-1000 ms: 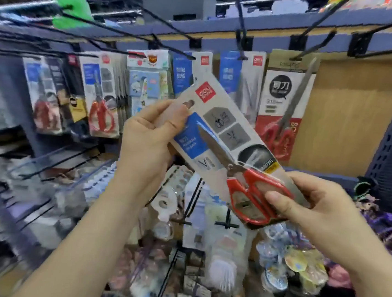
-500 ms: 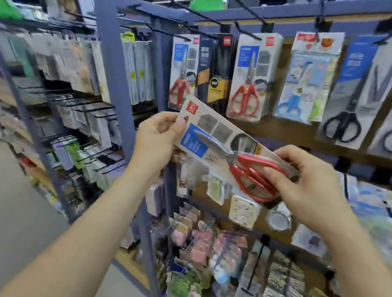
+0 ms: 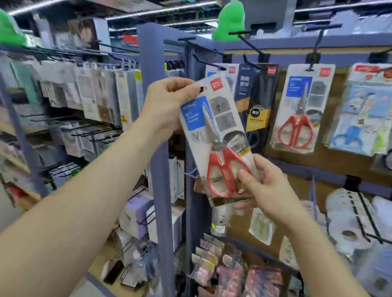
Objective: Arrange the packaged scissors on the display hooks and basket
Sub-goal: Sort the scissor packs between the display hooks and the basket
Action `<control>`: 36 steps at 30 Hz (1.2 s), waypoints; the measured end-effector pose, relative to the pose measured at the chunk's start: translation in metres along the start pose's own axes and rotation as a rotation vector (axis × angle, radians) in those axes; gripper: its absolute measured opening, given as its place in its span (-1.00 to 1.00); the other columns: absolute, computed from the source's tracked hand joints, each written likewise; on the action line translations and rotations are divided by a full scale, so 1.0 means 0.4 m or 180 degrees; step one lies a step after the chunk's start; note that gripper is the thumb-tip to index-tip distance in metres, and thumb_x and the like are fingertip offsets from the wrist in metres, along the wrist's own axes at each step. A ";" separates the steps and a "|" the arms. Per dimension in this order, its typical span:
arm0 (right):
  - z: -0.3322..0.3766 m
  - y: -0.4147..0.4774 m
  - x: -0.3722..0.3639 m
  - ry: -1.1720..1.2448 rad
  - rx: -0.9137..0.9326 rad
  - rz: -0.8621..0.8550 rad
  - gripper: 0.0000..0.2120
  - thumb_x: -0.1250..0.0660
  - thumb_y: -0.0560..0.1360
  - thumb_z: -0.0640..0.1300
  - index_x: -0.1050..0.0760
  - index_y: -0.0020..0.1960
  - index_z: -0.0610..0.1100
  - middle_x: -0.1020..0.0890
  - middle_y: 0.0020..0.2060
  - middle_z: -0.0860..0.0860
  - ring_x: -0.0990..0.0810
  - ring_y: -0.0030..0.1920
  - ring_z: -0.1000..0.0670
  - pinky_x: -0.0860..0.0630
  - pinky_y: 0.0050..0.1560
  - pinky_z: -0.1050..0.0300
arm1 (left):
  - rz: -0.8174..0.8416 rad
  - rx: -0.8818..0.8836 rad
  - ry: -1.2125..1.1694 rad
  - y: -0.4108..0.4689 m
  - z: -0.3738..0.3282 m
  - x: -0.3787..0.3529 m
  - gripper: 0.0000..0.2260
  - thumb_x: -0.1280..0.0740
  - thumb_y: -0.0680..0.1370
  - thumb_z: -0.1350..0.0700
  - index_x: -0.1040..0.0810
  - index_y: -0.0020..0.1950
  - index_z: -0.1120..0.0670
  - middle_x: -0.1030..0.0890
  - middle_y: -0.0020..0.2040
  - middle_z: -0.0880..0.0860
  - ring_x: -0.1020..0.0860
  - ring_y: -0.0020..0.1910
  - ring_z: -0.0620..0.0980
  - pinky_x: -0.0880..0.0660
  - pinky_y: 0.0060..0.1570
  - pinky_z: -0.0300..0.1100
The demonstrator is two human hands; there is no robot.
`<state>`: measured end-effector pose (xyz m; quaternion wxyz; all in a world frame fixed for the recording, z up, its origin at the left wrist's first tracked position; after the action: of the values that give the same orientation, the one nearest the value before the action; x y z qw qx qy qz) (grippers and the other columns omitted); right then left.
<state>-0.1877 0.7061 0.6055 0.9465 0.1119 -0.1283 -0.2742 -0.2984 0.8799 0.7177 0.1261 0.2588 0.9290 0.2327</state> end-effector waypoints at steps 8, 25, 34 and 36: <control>-0.013 0.203 -0.061 0.0514 0.0237 -0.0297 -0.86 -0.24 0.64 -0.22 -0.52 0.05 -0.01 -0.67 -0.04 -0.11 -0.72 -0.17 -0.09 -0.67 -0.37 -0.01 | -0.0751 -0.0602 0.0440 0.181 0.039 -0.011 -0.96 -0.37 0.57 0.14 -0.57 0.00 0.05 -0.61 -0.12 -0.01 -0.56 -0.20 -0.12 -0.58 -0.13 -0.13; -0.005 0.343 -0.140 0.0677 0.0213 -0.1004 -0.89 -0.23 0.64 -0.15 -0.54 0.09 -0.08 -0.66 -0.06 -0.19 -0.70 -0.19 -0.24 -0.60 -0.46 0.07 | 0.0301 -0.0460 0.1671 0.194 0.197 -0.012 -0.51 -0.26 0.62 0.13 -0.27 0.54 0.02 -0.36 0.49 -0.02 -0.33 0.44 -0.10 -0.22 0.30 -0.34; -0.019 0.460 -0.134 -0.0462 0.0205 -0.1651 -0.53 -0.15 0.65 -0.15 -0.11 0.50 0.09 -0.58 -0.02 0.00 -0.60 -0.17 0.03 -0.50 -0.36 0.30 | 0.0441 0.0005 0.1402 0.255 0.325 -0.060 -0.52 -0.36 0.57 0.12 -0.38 0.48 -0.03 -0.44 0.42 0.01 -0.45 0.35 -0.04 -0.39 0.38 -0.03; -0.032 0.473 -0.127 -0.1224 0.0053 -0.1576 -0.40 -0.14 0.64 -0.11 0.07 0.58 0.08 -0.60 0.05 -0.12 -0.60 -0.07 -0.12 -0.50 -0.12 0.11 | 0.0493 -0.0034 0.1554 0.262 0.350 -0.073 -0.51 -0.32 0.59 0.14 -0.34 0.51 -0.03 -0.43 0.42 0.02 -0.45 0.36 -0.02 -0.34 0.38 -0.12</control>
<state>-0.1326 0.8917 0.6376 0.8084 0.0936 -0.2760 -0.5114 -0.1803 0.9951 0.6528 -0.1188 0.2646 0.9081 0.3021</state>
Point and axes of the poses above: each hand's wrist, its own y-axis towards the middle knuckle, its own x-axis out of the back of the hand, z = x × y, the point moved 3 cm from there along y, towards the middle knuckle
